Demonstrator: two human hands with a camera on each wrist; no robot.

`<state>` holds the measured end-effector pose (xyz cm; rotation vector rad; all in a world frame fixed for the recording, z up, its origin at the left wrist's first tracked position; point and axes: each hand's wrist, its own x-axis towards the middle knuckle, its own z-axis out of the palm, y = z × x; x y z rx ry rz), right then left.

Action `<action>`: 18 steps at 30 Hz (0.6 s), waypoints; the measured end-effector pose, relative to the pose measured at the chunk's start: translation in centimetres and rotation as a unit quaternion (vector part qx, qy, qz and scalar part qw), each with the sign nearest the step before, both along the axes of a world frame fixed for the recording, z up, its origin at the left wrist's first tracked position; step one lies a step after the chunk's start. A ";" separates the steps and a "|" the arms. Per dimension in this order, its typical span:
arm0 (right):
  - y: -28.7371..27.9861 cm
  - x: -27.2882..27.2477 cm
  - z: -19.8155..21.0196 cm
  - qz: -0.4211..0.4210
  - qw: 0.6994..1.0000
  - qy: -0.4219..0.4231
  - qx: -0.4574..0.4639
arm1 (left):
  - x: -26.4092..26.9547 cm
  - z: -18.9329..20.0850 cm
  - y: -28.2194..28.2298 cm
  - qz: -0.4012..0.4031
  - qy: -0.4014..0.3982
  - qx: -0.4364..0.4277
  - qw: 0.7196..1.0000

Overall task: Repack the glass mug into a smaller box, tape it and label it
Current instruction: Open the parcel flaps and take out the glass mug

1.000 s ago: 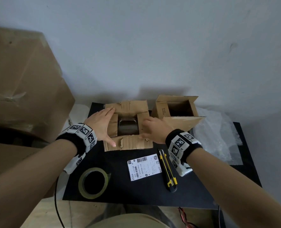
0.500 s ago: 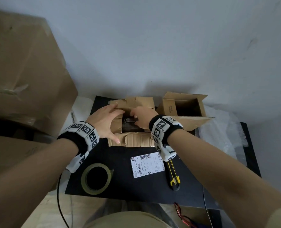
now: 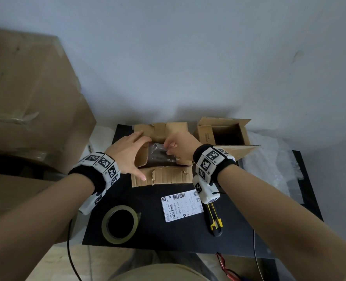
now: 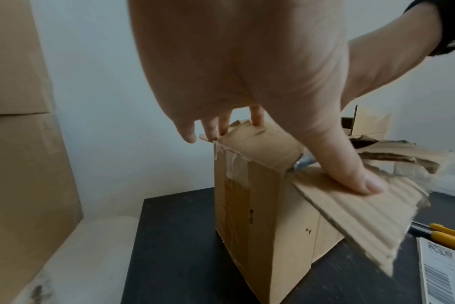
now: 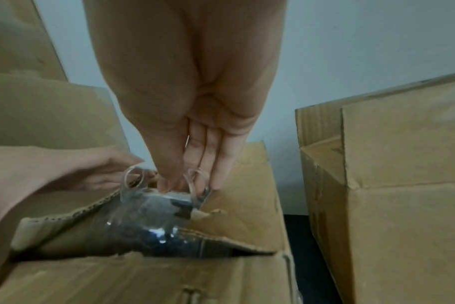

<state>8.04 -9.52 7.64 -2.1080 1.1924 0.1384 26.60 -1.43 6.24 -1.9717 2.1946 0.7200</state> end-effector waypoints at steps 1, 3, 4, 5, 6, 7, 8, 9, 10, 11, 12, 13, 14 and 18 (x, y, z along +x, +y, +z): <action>0.1 -0.3 0.2 -0.014 1.000 -0.018 0.008 | 0.0 0.2 0.1 0.004 0.006 -0.002 1.000; 0.1 -0.7 0.5 -0.041 0.998 -0.048 0.015 | 0.0 0.4 0.3 0.017 0.029 -0.003 0.999; 0.1 -0.9 0.6 -0.051 0.997 -0.061 0.015 | 0.1 0.4 0.4 0.024 0.041 -0.003 0.999; 0.1 -1.1 0.7 -0.058 0.996 -0.072 0.014 | 0.1 0.5 0.6 0.030 0.050 -0.002 0.998; 0.1 -1.3 0.7 -0.065 0.994 -0.084 0.014 | 0.2 0.5 0.8 0.034 0.057 0.000 0.998; 0.1 -1.5 0.7 -0.074 0.992 -0.097 0.017 | 0.2 0.4 0.9 0.039 0.061 0.000 0.997; 0.1 -1.6 0.7 -0.080 0.990 -0.111 0.022 | 0.2 0.4 1.0 0.043 0.065 -0.001 0.997; 0.1 -1.8 0.7 -0.086 0.988 -0.124 0.026 | 0.1 0.4 1.1 0.047 0.069 -0.002 0.997; 0.1 -2.1 0.7 -0.092 0.986 -0.136 0.027 | 0.1 0.3 1.2 0.050 0.071 -0.004 0.996; 0.1 -2.3 0.7 -0.098 0.984 -0.148 0.028 | 0.1 0.2 1.2 0.052 0.071 -0.007 0.996; 0.1 -2.7 0.6 -0.106 0.981 -0.160 0.030 | 0.1 0.1 1.2 0.053 0.070 -0.009 0.996; 0.1 -3.0 0.5 -0.115 0.978 -0.169 0.032 | 0.0 0.1 1.2 0.052 0.068 -0.013 0.996; 0.1 -3.3 0.3 -0.125 0.976 -0.177 0.034 | 0.0 0.0 1.2 0.051 0.066 -0.017 0.996; 0.4 -4.0 -0.3 -0.163 0.964 -0.202 0.055 | -0.1 -0.2 1.2 0.052 0.100 -0.024 0.993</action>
